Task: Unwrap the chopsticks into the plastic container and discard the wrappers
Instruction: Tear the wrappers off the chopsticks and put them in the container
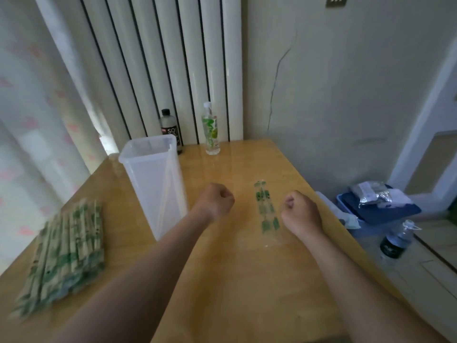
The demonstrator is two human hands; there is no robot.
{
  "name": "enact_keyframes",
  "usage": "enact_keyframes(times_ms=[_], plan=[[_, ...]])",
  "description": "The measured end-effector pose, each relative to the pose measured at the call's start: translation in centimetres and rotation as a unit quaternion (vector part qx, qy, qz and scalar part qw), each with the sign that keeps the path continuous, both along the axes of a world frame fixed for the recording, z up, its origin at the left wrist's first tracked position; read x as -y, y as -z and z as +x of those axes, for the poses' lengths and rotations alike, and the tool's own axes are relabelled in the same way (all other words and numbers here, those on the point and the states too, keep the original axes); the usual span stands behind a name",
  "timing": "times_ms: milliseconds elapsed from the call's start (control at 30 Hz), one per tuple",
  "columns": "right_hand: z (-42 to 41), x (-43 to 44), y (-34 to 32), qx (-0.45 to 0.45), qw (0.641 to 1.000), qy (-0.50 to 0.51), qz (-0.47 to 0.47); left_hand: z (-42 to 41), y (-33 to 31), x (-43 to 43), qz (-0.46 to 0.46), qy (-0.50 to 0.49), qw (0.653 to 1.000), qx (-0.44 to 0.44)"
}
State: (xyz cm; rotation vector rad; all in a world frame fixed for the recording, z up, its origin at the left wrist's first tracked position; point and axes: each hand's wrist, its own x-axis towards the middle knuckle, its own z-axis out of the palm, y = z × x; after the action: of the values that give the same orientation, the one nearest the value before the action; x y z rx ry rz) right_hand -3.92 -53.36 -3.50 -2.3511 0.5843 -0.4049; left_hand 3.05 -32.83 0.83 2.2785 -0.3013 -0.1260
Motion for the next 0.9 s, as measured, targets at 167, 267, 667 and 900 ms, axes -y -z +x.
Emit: enact_keyframes(times_ms=[167, 267, 667, 900], plan=[[-1.1, -8.3, -5.0, 0.089, 0.985, -0.151, 0.008, -3.3, -2.2, -6.1, 0.132, 0.083, 0.984, 0.083], [-2.0, -14.0, -6.3, 0.073, 0.968, -0.240, 0.011, -4.7, -2.6, -10.5, 0.191, 0.080, 0.972, 0.107], [-0.5, -31.0, -1.6, -0.083, 0.931, -0.343, 0.092, -5.9, 0.9, -29.5, 0.170, -0.202, 0.961, 0.085], [-0.2, -32.9, 1.9, -0.031, 0.955, -0.262, 0.137, -4.5, 2.5, -30.9, 0.195, -0.183, 0.962, 0.045]])
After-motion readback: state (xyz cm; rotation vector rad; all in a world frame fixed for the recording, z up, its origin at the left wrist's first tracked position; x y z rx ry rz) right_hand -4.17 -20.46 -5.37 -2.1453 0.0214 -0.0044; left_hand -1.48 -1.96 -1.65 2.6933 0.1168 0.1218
